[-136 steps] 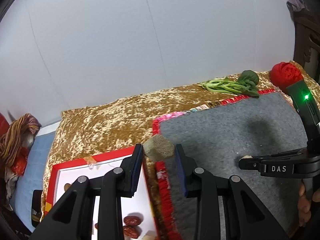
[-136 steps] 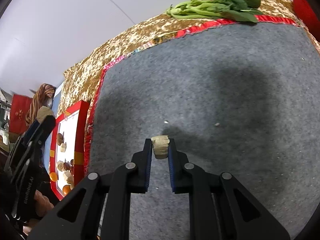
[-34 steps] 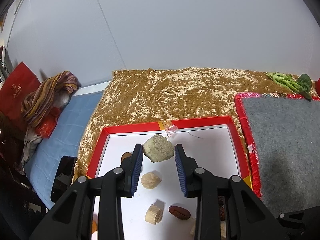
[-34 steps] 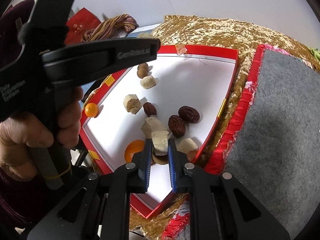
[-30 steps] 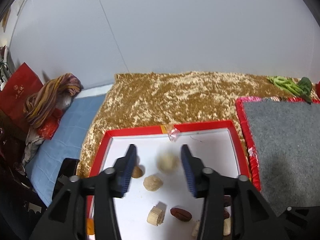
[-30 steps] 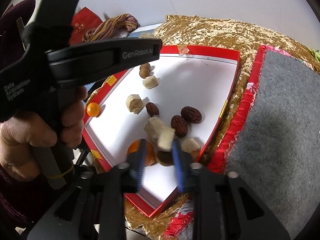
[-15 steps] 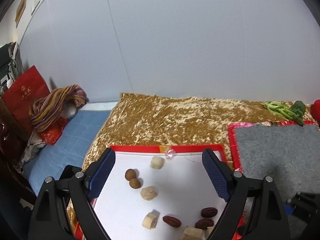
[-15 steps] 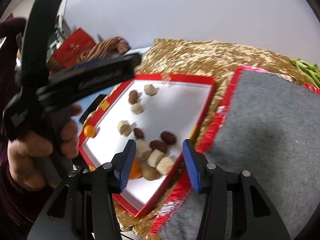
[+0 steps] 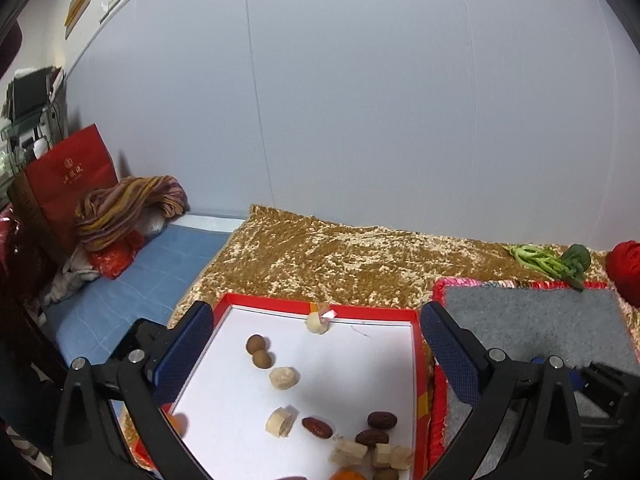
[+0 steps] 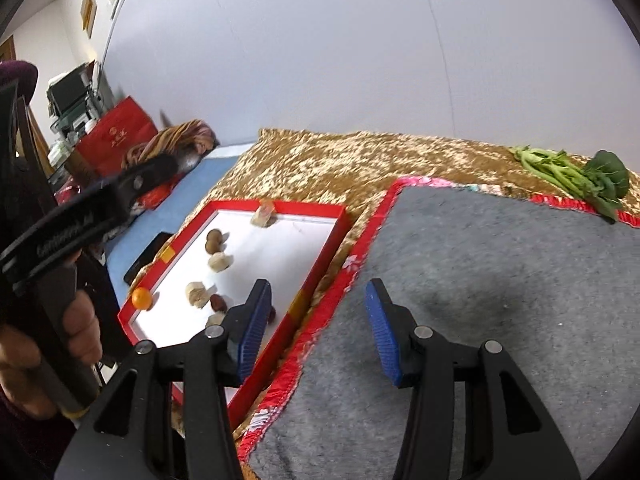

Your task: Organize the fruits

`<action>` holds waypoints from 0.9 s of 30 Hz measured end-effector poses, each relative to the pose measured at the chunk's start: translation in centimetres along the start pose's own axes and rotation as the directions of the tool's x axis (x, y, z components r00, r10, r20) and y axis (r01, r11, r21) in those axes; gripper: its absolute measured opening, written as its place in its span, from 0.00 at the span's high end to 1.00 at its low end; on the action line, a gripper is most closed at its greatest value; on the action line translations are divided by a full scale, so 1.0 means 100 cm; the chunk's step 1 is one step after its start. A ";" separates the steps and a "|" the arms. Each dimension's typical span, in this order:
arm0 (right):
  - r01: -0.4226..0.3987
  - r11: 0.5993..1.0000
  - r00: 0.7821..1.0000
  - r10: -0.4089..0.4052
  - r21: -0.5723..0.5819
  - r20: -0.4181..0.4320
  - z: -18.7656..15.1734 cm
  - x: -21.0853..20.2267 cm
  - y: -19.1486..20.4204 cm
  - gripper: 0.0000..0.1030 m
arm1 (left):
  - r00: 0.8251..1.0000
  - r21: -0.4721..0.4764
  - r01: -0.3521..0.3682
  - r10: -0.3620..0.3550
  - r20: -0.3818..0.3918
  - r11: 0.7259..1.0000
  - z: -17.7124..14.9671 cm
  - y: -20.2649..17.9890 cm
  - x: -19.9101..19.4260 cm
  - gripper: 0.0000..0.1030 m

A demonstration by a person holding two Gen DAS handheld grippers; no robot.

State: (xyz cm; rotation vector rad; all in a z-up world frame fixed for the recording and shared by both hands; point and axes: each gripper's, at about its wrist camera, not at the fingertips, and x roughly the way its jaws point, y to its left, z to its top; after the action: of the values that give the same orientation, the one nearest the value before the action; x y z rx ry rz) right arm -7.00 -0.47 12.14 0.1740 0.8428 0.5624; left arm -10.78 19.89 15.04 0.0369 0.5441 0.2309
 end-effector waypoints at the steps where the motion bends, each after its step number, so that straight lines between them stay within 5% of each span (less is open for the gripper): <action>1: 0.003 1.000 1.000 -0.003 0.001 0.009 0.001 -0.002 0.000 0.50 | 1.000 0.006 -0.010 0.010 0.005 1.000 -0.001 0.000 -0.002 0.00; 27: 0.004 0.998 0.999 -0.001 -0.057 0.046 0.001 -0.008 0.014 0.46 | 0.999 -0.029 -0.034 0.035 0.030 0.999 0.001 0.010 -0.009 0.00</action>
State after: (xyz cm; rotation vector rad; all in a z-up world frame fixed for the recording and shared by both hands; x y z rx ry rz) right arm -7.90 0.27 13.18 0.1337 0.7816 0.5775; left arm -11.65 20.63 15.63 0.0219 0.5105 0.2714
